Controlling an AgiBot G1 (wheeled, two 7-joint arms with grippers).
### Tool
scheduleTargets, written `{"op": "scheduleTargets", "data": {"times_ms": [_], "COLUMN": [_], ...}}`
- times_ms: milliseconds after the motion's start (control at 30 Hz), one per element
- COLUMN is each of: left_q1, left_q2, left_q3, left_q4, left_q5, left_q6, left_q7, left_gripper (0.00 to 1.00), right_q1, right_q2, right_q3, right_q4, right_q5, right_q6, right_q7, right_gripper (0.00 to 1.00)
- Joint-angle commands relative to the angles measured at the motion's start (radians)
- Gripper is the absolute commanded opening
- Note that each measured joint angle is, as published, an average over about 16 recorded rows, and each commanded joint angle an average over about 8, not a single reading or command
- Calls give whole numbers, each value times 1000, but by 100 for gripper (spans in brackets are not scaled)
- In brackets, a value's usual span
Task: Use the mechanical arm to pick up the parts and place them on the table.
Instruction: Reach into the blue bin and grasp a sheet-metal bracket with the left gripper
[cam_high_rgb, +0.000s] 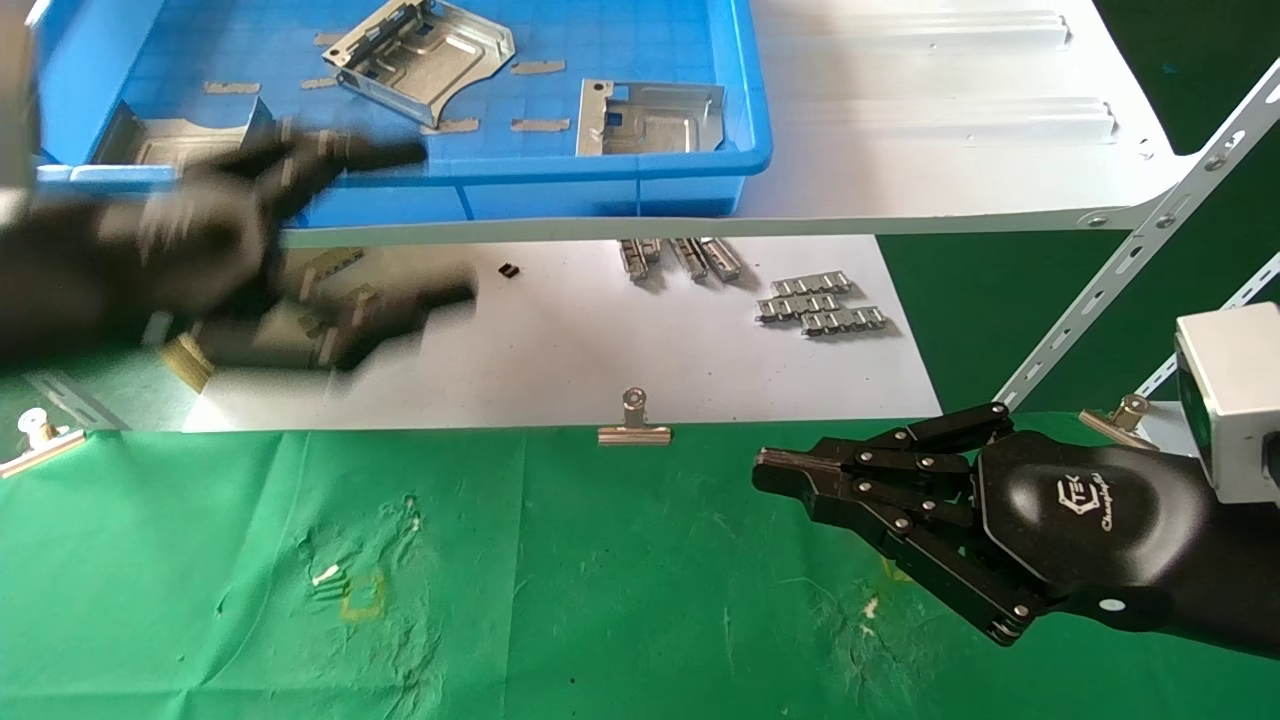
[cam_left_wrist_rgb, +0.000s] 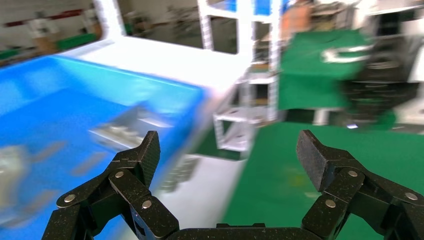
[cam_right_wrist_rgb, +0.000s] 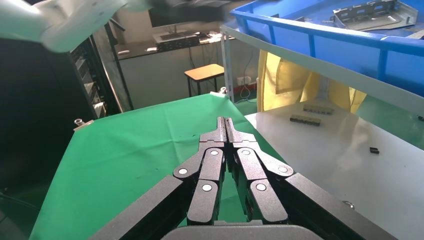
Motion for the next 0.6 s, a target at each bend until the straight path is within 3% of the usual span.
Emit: {"op": "scheduleTargets", "data": {"times_ms": [33, 267, 300, 533, 600], "left_q1": [-87, -364, -394, -512, -525], "left_q2": [37, 212, 234, 343, 363], "left_q3": [24, 117, 129, 186, 192], "left_q4": [63, 460, 512, 770, 814], "left_q5": [59, 261, 285, 403, 417], "left_q6": [-23, -152, -174, -352, -393], "left_q7": [-5, 26, 32, 78, 89], "left_gripper": [100, 99, 90, 3, 0], "right_q1": [0, 0, 0, 0, 0], "right_q2": [0, 0, 0, 0, 0], "right_q3": [0, 0, 0, 0, 0], "right_q4": [0, 0, 0, 0, 0], "right_q5": [0, 0, 0, 0, 0], "right_q6": [0, 0, 0, 0, 0], "right_q7": [0, 0, 0, 0, 0], "right_gripper": [0, 0, 5, 91, 100]}}
